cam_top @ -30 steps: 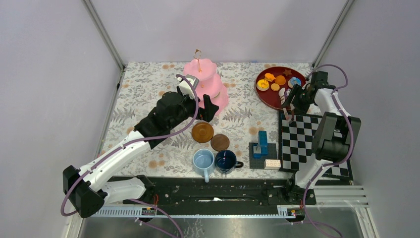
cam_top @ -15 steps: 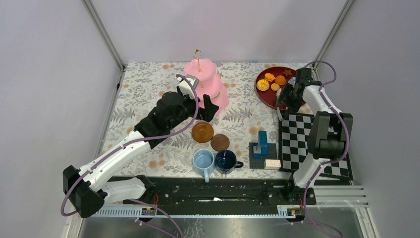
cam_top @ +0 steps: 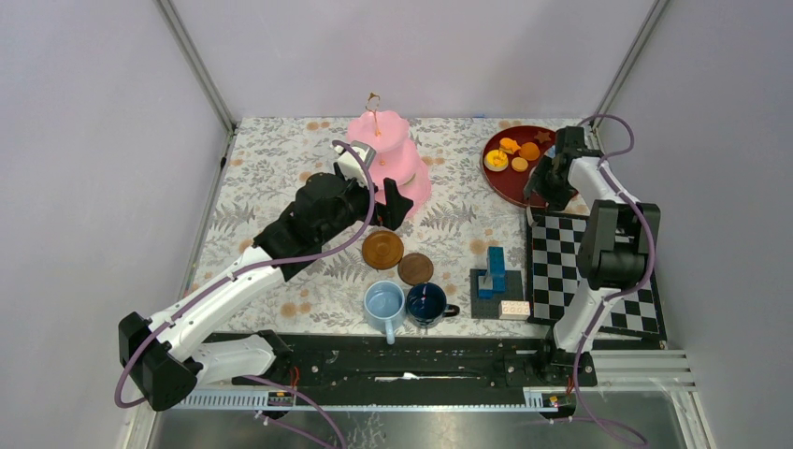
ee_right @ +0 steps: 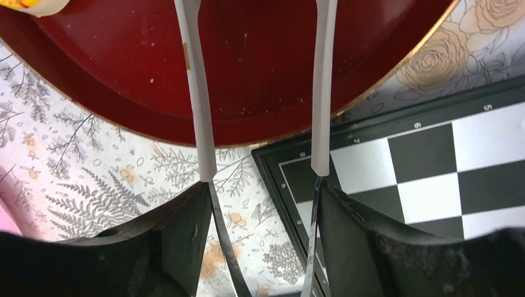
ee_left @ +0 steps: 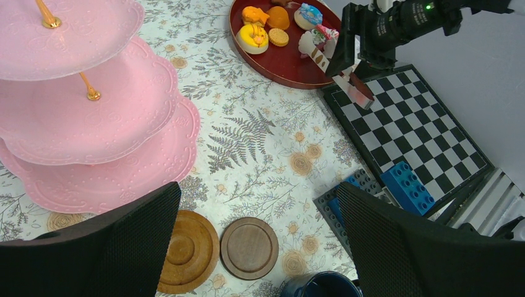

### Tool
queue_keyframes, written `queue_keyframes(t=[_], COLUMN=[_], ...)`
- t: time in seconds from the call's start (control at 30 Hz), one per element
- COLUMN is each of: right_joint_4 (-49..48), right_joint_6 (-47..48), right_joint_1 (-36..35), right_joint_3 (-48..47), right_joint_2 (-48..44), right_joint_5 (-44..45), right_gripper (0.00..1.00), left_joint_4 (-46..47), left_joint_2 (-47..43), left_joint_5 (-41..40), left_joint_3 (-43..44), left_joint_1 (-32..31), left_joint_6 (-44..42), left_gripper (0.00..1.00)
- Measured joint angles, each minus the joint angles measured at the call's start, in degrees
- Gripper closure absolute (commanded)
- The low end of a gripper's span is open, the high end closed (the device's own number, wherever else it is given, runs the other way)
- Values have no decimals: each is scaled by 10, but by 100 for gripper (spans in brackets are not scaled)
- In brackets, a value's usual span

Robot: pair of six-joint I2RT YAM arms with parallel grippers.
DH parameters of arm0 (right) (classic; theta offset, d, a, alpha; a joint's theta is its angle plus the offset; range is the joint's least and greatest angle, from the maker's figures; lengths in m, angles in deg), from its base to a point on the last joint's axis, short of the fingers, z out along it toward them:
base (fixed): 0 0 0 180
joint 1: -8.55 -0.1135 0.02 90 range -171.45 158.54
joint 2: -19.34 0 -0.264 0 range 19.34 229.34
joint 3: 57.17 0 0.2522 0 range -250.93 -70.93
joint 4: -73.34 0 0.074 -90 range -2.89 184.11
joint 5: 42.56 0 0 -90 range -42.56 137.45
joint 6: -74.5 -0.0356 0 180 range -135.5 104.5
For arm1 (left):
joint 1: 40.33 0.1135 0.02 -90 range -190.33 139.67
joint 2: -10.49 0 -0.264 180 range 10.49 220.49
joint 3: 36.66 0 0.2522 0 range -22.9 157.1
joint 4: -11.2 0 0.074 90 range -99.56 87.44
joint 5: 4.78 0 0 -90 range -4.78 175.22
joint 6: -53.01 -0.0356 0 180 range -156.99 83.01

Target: Serve the afternoon tea

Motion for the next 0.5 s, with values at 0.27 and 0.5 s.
queue_keyframes(t=[0.27,0.5], right_joint_4=[4,18], right_joint_6=[-4,14], right_joint_1=[0,0], right_joint_3=[-32,-74], right_joint_2=[41,67], right_joint_5=[2,24], right_gripper=[34,46], left_joint_4=[0,-5], left_joint_2=[1,11], left_joint_5=[0,1], left_joint_3=[0,4], left_joint_1=[-1,-1], left_joint_6=[0,0], left_gripper=[1,1])
